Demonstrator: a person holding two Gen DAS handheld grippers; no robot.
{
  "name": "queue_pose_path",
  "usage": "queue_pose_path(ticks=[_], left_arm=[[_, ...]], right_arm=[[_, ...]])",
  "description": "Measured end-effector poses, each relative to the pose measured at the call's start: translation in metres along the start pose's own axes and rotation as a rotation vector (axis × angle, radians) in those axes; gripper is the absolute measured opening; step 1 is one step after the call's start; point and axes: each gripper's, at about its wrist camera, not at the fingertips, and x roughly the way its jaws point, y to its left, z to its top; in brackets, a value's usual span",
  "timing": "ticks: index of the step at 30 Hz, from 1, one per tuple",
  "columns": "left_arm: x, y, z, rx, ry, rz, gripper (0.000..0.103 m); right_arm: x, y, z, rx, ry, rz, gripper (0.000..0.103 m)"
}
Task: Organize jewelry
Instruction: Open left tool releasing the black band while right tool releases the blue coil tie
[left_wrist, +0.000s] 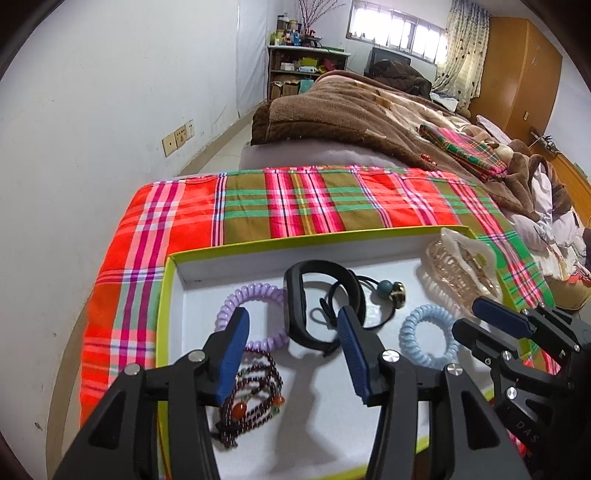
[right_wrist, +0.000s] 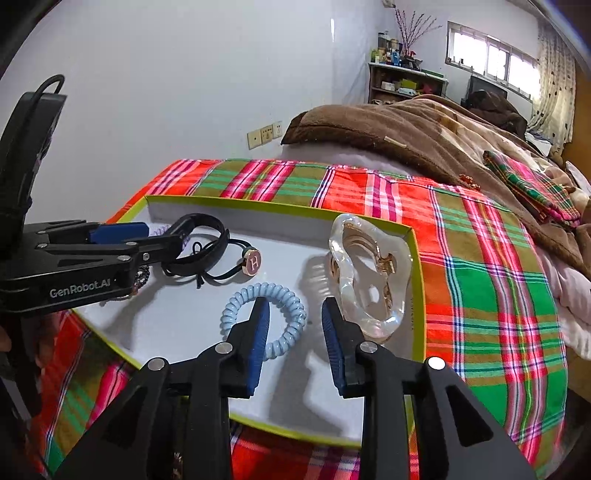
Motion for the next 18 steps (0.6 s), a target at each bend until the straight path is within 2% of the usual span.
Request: queue_pose_path(ticks=[7, 18], left_arm=[[-0.03, -0.004, -0.011, -0.015, -0.043, -0.004, 0.054], [-0.069, -0.018, -0.046, -0.014, -0.077, -0.01, 0.054]], right_arm=[[-0.023, 0.001, -0.008, 0.009, -0.026, 0.011, 0.03], [-0.063, 0.002, -0.031, 0.021, -0.055, 0.018, 0.031]])
